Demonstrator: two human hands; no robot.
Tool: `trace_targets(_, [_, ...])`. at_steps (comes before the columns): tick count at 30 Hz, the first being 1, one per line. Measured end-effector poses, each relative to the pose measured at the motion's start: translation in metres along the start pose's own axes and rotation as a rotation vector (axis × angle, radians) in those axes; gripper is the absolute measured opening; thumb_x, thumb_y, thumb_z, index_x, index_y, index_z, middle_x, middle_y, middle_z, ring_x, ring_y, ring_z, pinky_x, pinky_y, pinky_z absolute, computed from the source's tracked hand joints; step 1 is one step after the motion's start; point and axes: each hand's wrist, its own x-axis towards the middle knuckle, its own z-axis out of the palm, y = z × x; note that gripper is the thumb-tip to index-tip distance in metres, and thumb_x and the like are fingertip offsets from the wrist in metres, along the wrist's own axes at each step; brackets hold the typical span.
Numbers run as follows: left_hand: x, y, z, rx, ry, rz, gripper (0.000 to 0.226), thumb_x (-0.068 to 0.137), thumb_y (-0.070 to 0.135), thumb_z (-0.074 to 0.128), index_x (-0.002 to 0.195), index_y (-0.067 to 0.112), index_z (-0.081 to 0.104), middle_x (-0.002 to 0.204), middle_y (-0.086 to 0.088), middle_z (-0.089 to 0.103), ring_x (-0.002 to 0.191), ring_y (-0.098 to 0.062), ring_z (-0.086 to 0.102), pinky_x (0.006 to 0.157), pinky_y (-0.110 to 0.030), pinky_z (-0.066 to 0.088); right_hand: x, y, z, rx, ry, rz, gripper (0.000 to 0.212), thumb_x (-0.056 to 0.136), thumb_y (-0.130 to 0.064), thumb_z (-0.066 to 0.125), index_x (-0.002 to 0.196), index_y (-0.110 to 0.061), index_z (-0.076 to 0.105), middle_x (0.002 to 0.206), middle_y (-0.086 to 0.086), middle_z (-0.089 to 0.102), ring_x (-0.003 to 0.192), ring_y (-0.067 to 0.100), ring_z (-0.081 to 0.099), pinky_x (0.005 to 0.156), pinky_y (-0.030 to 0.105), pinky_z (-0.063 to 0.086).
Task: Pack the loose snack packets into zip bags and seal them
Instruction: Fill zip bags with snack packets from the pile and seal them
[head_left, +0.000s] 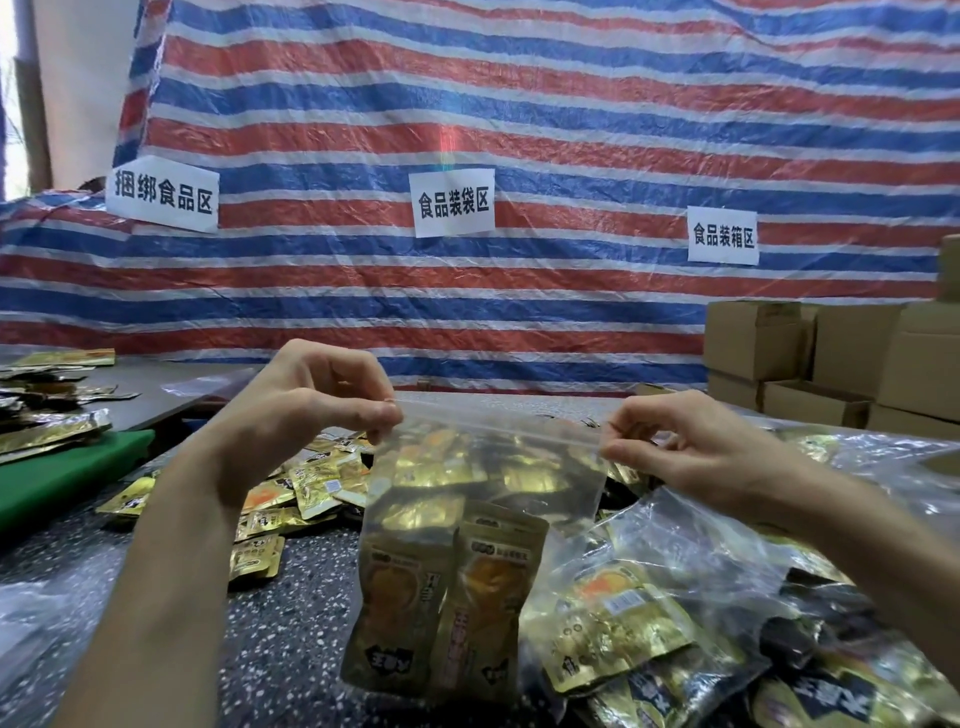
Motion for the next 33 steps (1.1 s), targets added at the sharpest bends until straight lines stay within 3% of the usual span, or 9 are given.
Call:
trace_targets(5, [-0.006,0.012,-0.01,0.039,0.055,-0.036,0.019,0.072,0.02,0.074,0.078,0.003,0.068,0.075,-0.019,0.066,0.07,-0.028,0.066,0.06,-0.025,0.054,-0.014,0.023,0.009,0.032,0.121,0.063,0.017,0.092,-0.024,0.067,0.077,-0.017,0.066,0.075,0.0,0.066,0.069,0.012,0.06,0.069,0.037,0.054])
trace_targets(7, [-0.011,0.022,-0.013,0.046,0.071,-0.072,0.021,0.075,0.02,0.076,0.082,0.002,0.069,0.078,-0.022,0.068,0.074,-0.032,0.07,0.057,-0.025,0.055,-0.027,0.032,0.024,0.19,0.155,0.127,0.012,0.088,-0.027,0.069,0.083,-0.016,0.067,0.079,-0.002,0.067,0.07,0.008,0.061,0.067,0.032,0.051])
trace_targets(11, [-0.005,0.039,0.003,0.08,0.033,-0.166,0.01,0.085,0.013,0.068,0.086,0.003,0.067,0.084,-0.018,0.072,0.074,-0.037,0.072,0.049,-0.026,0.053,-0.041,0.019,0.072,0.367,0.118,0.248,0.047,0.071,-0.055,0.075,0.104,-0.024,0.065,0.098,-0.007,0.07,0.075,0.004,0.067,0.064,0.018,0.052])
trace_targets(16, [0.019,0.048,0.044,0.171,0.24,-0.275,0.007,0.094,-0.003,0.058,0.089,-0.002,0.063,0.075,-0.017,0.074,0.06,-0.036,0.072,0.046,-0.029,0.056,-0.038,-0.009,0.116,0.629,0.094,0.314,0.039,0.077,-0.043,0.084,0.083,-0.01,0.065,0.071,0.006,0.073,0.049,0.017,0.064,0.045,0.029,0.05])
trace_targets(20, [0.034,0.054,0.095,0.093,0.513,-0.108,0.015,0.094,-0.004,0.056,0.083,0.002,0.063,0.08,-0.019,0.071,0.057,-0.028,0.072,0.052,-0.036,0.06,-0.04,-0.017,0.116,0.786,-0.081,0.309,0.105,0.044,-0.059,0.095,0.134,-0.033,0.05,0.115,-0.002,0.072,0.09,0.014,0.075,0.074,0.036,0.061])
trace_targets(23, [0.038,0.052,0.156,-0.141,0.379,-0.04,0.014,0.097,-0.001,0.055,0.084,0.003,0.058,0.09,-0.019,0.07,0.065,-0.029,0.073,0.054,-0.034,0.06,-0.038,-0.011,0.106,0.757,0.091,0.222,0.107,0.048,-0.057,0.093,0.14,-0.034,0.044,0.123,-0.007,0.069,0.104,0.011,0.071,0.093,0.036,0.055])
trace_targets(27, [0.044,0.024,0.22,-0.141,0.072,-0.16,0.013,0.097,0.003,0.057,0.085,0.006,0.059,0.096,-0.02,0.071,0.082,-0.028,0.07,0.073,-0.045,0.062,-0.052,0.02,0.094,0.258,0.523,0.371,0.056,0.073,-0.025,0.077,0.122,-0.017,0.052,0.099,-0.006,0.065,0.093,0.01,0.065,0.073,0.015,0.049])
trace_targets(29, [0.043,0.011,0.232,0.133,-0.079,-0.127,0.01,0.096,0.014,0.062,0.088,0.008,0.065,0.092,-0.008,0.072,0.085,-0.021,0.068,0.08,-0.04,0.058,-0.063,0.034,0.089,0.04,0.592,0.53,0.076,0.082,-0.03,0.077,0.143,-0.012,0.035,0.124,0.011,0.056,0.111,0.027,0.059,0.083,0.034,0.047])
trace_targets(33, [0.039,0.005,0.229,0.354,-0.248,-0.217,0.028,0.095,0.04,0.061,0.095,0.013,0.071,0.097,-0.001,0.073,0.089,-0.018,0.068,0.081,-0.038,0.057,-0.071,0.035,0.091,-0.168,0.644,0.45,0.106,0.077,-0.018,0.083,0.159,-0.007,0.016,0.14,0.022,0.035,0.118,0.037,0.047,0.083,0.037,0.043])
